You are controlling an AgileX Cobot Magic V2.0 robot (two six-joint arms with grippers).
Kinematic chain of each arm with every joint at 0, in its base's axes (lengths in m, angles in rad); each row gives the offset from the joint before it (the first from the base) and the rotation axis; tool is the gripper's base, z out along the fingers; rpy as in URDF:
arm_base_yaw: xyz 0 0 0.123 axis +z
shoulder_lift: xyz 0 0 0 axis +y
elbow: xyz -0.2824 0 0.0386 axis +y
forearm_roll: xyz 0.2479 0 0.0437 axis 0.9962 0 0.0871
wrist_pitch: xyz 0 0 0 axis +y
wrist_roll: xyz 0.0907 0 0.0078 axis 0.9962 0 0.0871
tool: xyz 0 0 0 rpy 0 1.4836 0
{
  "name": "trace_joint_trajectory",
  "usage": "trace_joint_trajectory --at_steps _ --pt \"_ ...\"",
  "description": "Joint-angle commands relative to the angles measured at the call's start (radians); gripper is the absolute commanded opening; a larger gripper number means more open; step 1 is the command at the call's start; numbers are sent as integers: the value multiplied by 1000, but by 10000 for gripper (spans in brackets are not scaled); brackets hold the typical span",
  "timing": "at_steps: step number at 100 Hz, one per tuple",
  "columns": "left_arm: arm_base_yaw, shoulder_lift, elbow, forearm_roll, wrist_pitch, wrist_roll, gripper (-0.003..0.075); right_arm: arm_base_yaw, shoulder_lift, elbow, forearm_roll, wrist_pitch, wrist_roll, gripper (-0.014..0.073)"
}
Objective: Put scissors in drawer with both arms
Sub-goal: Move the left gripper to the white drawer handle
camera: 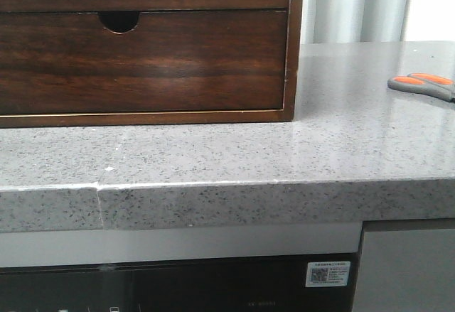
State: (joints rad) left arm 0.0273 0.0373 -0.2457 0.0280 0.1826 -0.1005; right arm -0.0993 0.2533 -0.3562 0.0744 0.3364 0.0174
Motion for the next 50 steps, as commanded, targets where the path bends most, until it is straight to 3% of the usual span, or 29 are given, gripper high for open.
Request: trace_joint_trajectory --at_steps 1,18,29,50 --pt "1 38 -71 -21 2 0 3 -6 33 -60 4 -31 -1 -116" --pt "-21 151 -188 -128 104 185 3 -6 105 -116 30 43 -3 -116" --pt "-57 255 -238 -205 104 330 3 -4 151 -140 30 44 -3 -116" --pt "-167 447 -305 -219 43 454 38 -4 179 -140 30 26 -3 -116"
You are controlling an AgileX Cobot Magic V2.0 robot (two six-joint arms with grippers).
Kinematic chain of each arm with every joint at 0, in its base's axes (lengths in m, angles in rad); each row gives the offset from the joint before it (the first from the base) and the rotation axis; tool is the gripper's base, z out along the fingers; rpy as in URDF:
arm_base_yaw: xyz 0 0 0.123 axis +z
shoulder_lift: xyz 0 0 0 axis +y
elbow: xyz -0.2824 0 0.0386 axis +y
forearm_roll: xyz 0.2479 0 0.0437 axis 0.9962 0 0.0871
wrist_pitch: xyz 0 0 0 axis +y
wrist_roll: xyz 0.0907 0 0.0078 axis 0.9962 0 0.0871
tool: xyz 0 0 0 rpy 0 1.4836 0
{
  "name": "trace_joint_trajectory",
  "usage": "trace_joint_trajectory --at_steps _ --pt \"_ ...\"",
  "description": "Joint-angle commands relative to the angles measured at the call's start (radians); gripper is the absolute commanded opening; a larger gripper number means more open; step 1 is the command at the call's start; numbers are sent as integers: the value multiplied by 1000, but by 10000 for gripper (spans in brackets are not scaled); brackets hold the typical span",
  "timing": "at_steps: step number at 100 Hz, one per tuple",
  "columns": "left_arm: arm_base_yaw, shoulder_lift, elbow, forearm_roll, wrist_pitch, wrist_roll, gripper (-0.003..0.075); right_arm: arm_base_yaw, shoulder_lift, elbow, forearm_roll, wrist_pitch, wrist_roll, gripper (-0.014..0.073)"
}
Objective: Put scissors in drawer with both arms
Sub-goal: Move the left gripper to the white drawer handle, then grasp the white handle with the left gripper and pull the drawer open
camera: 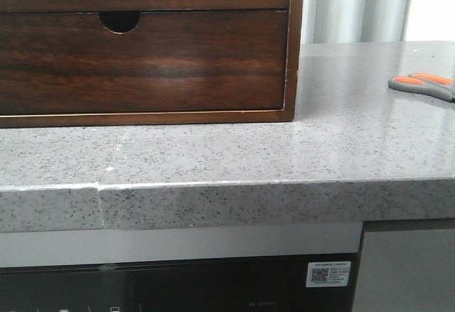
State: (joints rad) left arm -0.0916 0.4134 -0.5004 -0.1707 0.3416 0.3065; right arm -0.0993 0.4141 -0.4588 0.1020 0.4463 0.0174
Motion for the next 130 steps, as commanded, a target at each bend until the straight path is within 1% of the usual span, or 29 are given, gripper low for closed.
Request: trace_joint_trajectory --at_steps 1,9,21,26,29,33,46,52,59,77,100,117,130 --pt "-58 76 -50 -21 -122 51 44 -4 18 -37 3 -83 -3 -116" --pt "-120 126 -53 -21 -221 93 139 -4 19 -37 3 -76 -3 -116" --pt "-226 193 -53 9 -362 208 359 -4 19 -37 3 -76 -3 -116" --pt "-269 219 -53 39 -423 235 420 -4 19 -37 3 -76 -3 -116" --pt "-298 239 -53 74 -470 245 440 -4 19 -37 3 -76 -3 -116" --pt "-324 260 -53 122 -514 246 442 -4 19 -37 3 -76 -3 -116" --pt "-400 336 -53 356 -618 246 441 -4 19 -37 3 -76 -3 -116" --pt "-423 375 -53 467 -631 246 441 -4 19 -37 3 -76 -3 -116" --pt "-438 417 -53 536 -640 246 441 -4 19 -37 3 -76 -3 -116" --pt "-438 511 -53 542 -683 257 441 -4 19 -37 3 -74 -3 -116" --pt "-438 575 -105 549 -686 397 439 -4 19 -37 3 -68 -3 -116" --pt "-438 647 -151 549 -681 498 388 -4 19 -37 3 -58 -3 -116" --pt "-438 687 -183 549 -664 508 377 -4 19 -37 3 -34 -3 -116"
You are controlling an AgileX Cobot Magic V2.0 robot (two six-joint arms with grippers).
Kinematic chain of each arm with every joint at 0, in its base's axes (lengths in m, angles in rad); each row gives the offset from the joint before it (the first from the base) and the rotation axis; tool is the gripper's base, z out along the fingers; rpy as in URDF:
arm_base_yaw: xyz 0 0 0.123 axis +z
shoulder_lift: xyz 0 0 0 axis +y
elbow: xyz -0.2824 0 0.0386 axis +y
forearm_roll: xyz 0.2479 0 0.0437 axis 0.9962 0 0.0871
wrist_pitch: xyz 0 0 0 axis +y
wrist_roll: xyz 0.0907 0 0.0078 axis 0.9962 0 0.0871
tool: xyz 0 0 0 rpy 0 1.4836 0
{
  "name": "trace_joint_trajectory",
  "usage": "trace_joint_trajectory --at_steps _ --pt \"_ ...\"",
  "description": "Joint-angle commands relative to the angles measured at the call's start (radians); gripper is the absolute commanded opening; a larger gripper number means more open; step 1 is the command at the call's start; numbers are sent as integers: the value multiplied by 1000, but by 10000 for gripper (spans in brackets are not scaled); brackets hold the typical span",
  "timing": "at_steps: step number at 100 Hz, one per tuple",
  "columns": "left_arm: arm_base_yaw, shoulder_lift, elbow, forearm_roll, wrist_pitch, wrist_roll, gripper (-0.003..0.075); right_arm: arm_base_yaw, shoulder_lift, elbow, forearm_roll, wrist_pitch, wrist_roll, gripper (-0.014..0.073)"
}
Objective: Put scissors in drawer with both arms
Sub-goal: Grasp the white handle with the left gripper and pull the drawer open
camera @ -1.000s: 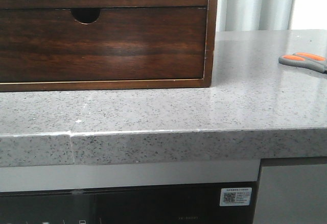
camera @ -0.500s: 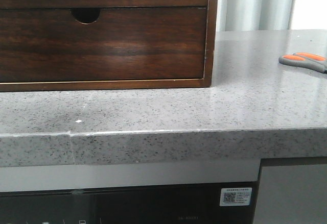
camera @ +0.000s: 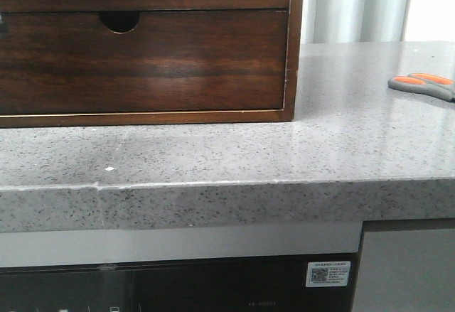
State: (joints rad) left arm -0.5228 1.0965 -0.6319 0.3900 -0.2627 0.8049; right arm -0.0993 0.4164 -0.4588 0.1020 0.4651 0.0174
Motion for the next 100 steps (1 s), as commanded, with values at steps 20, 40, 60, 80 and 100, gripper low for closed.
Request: trace_joint_trajectory --at_steps 20,40,60,80,100 --pt "31 39 -61 -12 -66 11 354 -4 17 -37 3 -41 -3 -116" --pt "72 53 -61 -12 -66 11 171 -4 17 -37 3 -41 -3 -116" --pt "72 51 -61 -12 -53 11 4 -4 17 -37 3 -41 -3 -116" --pt "70 23 -51 -12 18 10 4 -4 17 -37 3 -41 -3 -116" --pt "28 -54 -13 15 107 10 4 -4 17 -37 3 -41 -3 -116"
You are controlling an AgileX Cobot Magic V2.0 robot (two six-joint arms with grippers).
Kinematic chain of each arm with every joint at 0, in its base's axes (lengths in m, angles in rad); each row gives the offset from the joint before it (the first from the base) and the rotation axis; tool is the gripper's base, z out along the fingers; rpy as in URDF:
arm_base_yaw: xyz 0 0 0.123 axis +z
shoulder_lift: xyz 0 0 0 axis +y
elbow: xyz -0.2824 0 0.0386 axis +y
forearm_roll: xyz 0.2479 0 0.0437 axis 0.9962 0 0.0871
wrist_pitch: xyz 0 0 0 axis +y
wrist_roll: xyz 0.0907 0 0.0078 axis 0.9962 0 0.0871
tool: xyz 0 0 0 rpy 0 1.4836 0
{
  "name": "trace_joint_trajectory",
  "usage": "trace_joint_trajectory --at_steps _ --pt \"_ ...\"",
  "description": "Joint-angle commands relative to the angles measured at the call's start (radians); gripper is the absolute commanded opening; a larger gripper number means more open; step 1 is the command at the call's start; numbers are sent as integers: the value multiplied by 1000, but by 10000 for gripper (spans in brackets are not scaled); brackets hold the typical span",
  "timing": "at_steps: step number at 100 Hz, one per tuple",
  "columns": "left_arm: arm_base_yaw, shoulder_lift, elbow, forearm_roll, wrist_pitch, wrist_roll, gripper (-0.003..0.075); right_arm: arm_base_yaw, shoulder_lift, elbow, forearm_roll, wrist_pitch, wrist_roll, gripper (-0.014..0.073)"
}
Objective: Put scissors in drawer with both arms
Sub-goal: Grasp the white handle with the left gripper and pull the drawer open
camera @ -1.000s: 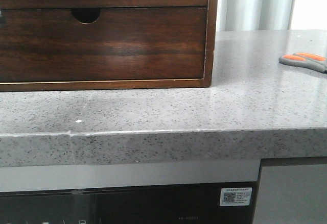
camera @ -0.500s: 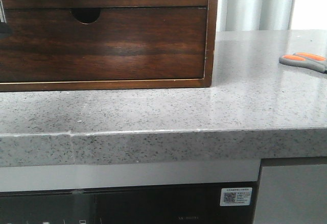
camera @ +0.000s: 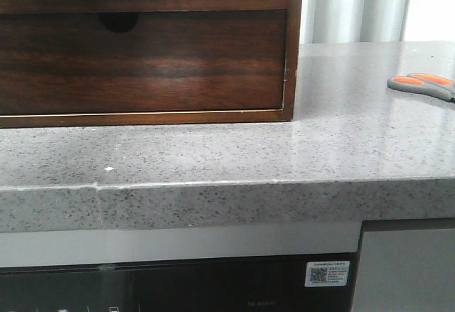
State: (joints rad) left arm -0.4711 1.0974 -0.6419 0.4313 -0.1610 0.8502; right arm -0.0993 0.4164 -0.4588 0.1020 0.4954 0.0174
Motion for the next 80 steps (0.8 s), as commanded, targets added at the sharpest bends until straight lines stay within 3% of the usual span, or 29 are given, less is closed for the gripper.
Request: trace_joint_trajectory --at_steps 1,30,57,80 --pt "-26 -57 1 -27 10 -36 4 -4 17 -37 3 -72 -3 -116" --pt "-151 -190 41 -27 123 -36 4 -4 17 -37 3 -72 -3 -116" --pt "-288 -295 41 -31 318 -36 4 -4 17 -37 3 -72 -3 -116" --pt "-338 -328 41 -33 341 -36 20 -4 17 -37 3 -70 -3 -116"
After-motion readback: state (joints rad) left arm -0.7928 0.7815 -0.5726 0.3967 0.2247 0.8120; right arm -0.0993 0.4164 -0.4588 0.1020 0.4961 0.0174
